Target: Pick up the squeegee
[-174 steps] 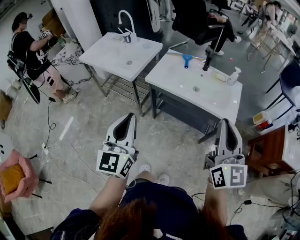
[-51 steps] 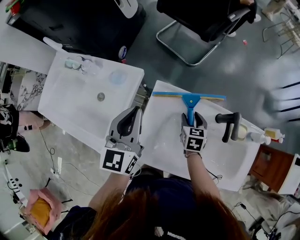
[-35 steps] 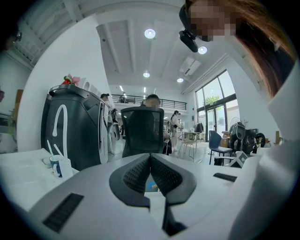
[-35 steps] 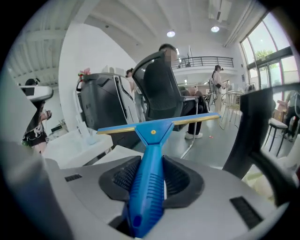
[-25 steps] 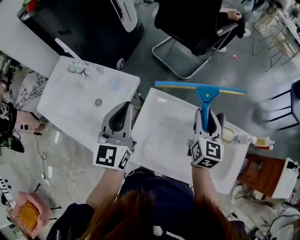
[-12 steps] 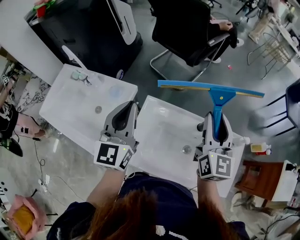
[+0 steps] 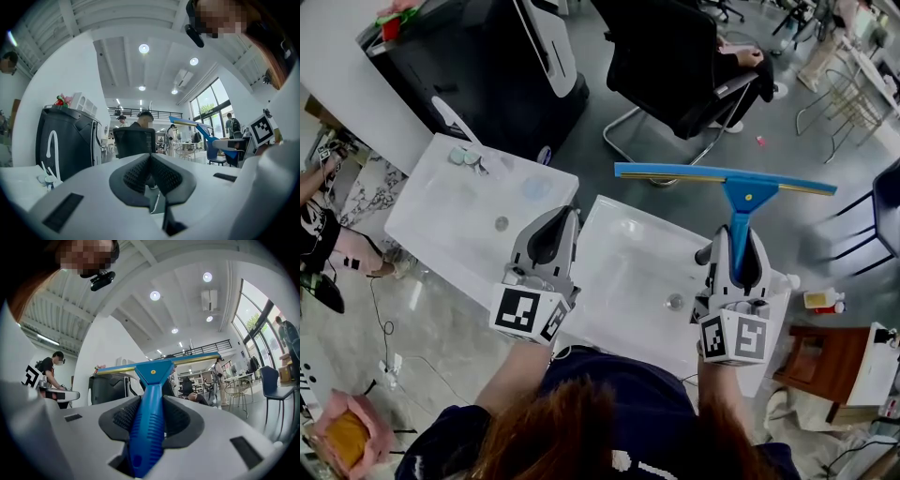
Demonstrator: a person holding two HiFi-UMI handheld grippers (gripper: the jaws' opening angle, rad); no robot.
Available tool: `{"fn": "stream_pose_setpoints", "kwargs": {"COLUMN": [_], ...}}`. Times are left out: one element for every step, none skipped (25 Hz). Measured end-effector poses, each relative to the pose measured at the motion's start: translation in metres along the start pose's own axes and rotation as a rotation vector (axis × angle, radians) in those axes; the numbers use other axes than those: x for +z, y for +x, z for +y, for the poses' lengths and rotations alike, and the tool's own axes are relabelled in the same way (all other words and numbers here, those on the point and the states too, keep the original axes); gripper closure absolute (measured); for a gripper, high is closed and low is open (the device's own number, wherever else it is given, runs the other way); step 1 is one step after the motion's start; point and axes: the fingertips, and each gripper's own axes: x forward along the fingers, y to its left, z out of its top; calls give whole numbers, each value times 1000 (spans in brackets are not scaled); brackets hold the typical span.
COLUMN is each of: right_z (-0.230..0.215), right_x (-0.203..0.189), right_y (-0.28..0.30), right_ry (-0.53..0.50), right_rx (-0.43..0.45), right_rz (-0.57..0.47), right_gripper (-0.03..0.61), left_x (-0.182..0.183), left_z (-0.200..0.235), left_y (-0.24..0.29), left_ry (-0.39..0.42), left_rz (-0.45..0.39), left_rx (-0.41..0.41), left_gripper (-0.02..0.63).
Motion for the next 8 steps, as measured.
{"fn": "stream_pose_setpoints", "kwargs": {"right_z": [1, 1, 2, 2, 3, 3, 3, 3], "right_x": [1, 2, 2, 2, 2, 2, 2, 2], "right_y": [-1, -1, -1, -2, -3, -4, -4, -5], "right_ry": [1, 1, 1, 2, 3, 4, 5, 6], "right_rx": [0, -1, -1, -1, -1, -2, -3, -3], "right_rz": [-2, -4, -5, -5, -6, -6, -8, -9], "right_gripper": [422, 421, 422, 422, 422, 422, 422, 422], "left_x": [0, 1, 1, 1, 0, 0, -1, -2], "left_z": [0, 0, -1, -1, -1, -2, -3, -3], "left_y": [0, -1, -1, -2, -2, -3, -3, -4], "left_ry": [0, 1, 1, 2, 1, 1, 1, 0], "left_rz": [1, 2, 4, 5, 6, 6, 7, 7], "left_rx": [-1, -2, -4, -5, -6, -7, -8, -10], "left_gripper": [594, 594, 594, 594, 594, 594, 594, 594]}}
